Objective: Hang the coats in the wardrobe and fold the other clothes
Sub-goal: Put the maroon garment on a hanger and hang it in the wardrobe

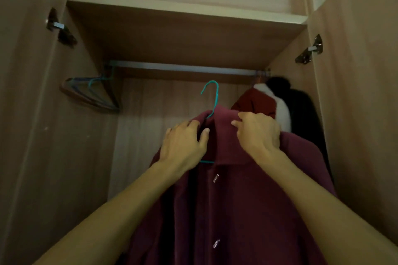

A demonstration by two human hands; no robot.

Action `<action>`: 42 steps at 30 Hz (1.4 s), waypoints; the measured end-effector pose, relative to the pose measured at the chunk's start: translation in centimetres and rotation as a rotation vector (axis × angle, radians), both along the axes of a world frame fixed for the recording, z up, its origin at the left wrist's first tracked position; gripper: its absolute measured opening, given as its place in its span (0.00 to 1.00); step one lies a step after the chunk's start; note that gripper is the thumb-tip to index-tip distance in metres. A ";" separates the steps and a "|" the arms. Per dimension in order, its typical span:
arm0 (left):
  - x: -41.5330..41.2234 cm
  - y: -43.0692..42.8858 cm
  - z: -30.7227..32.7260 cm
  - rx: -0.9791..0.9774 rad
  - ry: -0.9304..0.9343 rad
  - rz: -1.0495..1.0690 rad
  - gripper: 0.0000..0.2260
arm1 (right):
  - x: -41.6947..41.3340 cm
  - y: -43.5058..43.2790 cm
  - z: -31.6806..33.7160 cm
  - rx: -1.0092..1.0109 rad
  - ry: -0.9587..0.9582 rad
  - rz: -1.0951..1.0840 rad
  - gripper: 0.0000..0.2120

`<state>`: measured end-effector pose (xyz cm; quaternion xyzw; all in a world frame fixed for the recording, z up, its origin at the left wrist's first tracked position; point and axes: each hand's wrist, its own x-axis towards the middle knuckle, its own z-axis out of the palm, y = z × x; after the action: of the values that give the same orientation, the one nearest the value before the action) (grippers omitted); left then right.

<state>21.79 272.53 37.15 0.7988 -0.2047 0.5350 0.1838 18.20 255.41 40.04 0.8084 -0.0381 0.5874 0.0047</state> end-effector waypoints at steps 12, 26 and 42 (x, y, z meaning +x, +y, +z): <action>11.1 -7.9 9.5 0.004 -0.079 -0.140 0.15 | 13.0 -6.4 13.3 0.005 -0.078 -0.243 0.13; 22.8 -16.9 13.3 -0.004 -0.096 -0.216 0.16 | 21.9 -15.1 19.9 -0.072 -0.161 -0.420 0.12; 25.5 -14.3 12.6 -0.072 -0.153 -0.282 0.18 | 24.6 -13.1 19.7 -0.144 -0.115 -0.563 0.13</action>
<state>47.25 258.20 49.70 0.7120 -0.3091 0.5699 0.2696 42.78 242.29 59.70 0.7292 -0.2191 0.6089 0.2227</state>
